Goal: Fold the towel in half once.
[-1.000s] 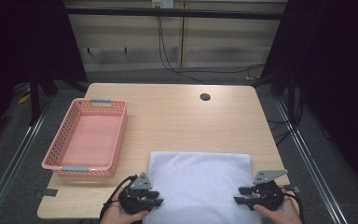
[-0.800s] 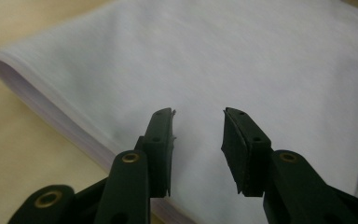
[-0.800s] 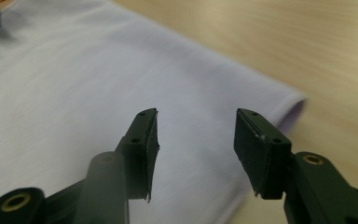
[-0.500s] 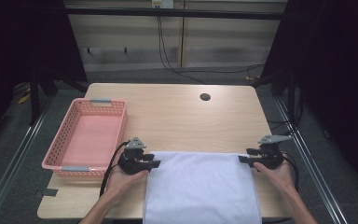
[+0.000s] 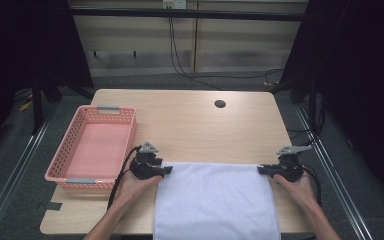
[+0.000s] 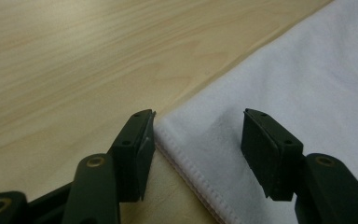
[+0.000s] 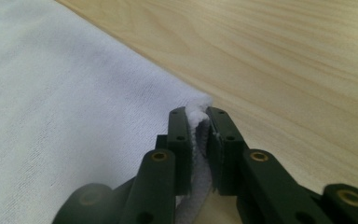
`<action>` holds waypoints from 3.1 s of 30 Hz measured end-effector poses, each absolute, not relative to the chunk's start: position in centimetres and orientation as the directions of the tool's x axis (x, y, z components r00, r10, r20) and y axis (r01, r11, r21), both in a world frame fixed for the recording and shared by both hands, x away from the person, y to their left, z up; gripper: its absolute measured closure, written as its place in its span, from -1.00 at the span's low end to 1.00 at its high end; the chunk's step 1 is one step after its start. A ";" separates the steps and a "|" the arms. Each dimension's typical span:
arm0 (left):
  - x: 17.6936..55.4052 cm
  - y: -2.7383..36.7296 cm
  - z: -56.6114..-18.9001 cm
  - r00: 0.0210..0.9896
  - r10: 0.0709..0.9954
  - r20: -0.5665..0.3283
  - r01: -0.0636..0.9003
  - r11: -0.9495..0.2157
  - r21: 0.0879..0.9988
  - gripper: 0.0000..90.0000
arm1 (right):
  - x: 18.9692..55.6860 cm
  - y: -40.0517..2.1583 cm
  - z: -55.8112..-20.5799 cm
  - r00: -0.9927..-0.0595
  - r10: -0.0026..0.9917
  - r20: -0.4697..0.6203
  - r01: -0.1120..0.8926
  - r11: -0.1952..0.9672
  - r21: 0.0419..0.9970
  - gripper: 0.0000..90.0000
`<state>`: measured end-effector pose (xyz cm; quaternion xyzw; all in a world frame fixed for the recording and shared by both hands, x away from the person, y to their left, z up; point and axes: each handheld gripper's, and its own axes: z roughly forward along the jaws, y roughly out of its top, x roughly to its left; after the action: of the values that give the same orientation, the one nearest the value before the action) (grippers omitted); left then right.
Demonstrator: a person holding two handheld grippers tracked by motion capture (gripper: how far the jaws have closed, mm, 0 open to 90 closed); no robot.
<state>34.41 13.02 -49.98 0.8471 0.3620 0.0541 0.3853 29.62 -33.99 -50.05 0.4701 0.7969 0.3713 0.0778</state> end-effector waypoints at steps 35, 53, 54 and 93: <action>39.9 11.8 -39.3 0.740 0.653 -0.159 0.428 -0.276 0.861 0.83 | 36.0 -37.0 -39.7 -0.483 0.846 0.225 0.496 0.053 0.867 0.93; 27.2 14.2 -42.0 0.844 0.509 -0.168 0.388 -0.363 0.847 0.80 | 20.2 -37.4 -41.1 -0.629 0.745 0.223 0.486 0.153 0.860 0.92; 26.6 14.3 -42.6 0.849 0.500 -0.172 0.392 -0.375 0.840 0.80 | 19.1 -37.2 -41.8 -0.632 0.740 0.229 0.501 0.165 0.850 0.92; 28.5 11.3 -49.5 0.843 0.473 -0.255 0.500 -0.518 0.694 0.33 | 20.8 -29.2 -48.8 -0.604 0.771 0.203 0.682 0.368 0.632 0.36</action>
<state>28.50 11.30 -49.46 0.8710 0.2794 -0.0166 0.4037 20.79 -29.18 -48.81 0.4405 0.8247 0.3491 0.0633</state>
